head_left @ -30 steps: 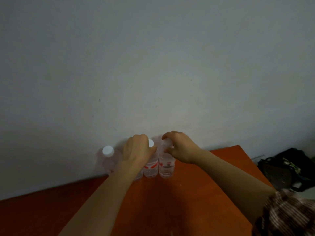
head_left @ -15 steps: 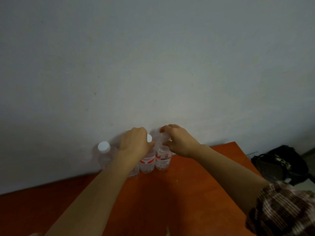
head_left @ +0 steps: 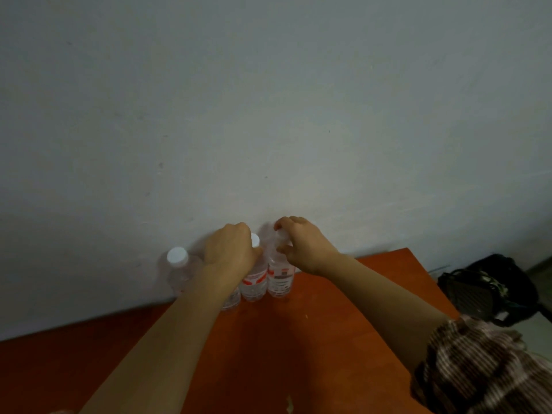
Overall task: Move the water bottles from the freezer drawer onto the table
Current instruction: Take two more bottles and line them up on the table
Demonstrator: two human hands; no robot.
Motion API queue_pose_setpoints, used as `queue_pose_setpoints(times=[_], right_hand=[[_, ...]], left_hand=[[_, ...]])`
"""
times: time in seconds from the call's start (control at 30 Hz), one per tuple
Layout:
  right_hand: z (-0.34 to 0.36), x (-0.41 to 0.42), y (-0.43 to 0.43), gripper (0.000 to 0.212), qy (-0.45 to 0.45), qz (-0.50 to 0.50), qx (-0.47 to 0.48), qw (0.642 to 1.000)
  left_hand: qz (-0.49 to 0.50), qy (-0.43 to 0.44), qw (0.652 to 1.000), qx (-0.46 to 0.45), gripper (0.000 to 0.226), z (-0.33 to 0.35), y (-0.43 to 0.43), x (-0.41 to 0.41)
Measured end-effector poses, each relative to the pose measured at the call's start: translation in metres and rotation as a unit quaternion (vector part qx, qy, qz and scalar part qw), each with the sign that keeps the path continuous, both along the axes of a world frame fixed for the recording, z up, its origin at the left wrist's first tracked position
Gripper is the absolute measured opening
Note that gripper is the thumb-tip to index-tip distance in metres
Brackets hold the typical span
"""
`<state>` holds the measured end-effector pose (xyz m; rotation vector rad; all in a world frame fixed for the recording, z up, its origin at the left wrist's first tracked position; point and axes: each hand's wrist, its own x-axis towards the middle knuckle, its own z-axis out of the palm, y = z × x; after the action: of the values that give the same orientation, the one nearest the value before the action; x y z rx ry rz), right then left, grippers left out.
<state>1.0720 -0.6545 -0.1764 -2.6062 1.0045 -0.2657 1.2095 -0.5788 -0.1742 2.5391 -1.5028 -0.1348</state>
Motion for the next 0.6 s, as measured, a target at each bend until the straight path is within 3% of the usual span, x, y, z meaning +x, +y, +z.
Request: queue_pose_setpoints(times=[0.2,0.33,0.47,0.6], right_hand=[[0.002,-0.003,0.002,0.044,-0.004,-0.017,0.023,1.000],[0.006,-0.009,0.012,0.057,-0.016,-0.045,0.044,0.998],[0.013,-0.030,0.025,0.056,-0.041,-0.081,0.048,0.995],[0.023,-0.074,0.042,0.054,-0.061,-0.122,0.039,0.990]], left_hand=[[-0.005,0.001,1.000,0.011,0.014,0.002,0.001,-0.005],[-0.030,0.007,1.000,0.003,0.020,0.012,0.010,-0.007],[-0.056,-0.007,0.995,-0.081,0.045,0.022,0.026,-0.019],[-0.112,0.024,0.983,-0.142,0.039,0.028,0.037,-0.050]])
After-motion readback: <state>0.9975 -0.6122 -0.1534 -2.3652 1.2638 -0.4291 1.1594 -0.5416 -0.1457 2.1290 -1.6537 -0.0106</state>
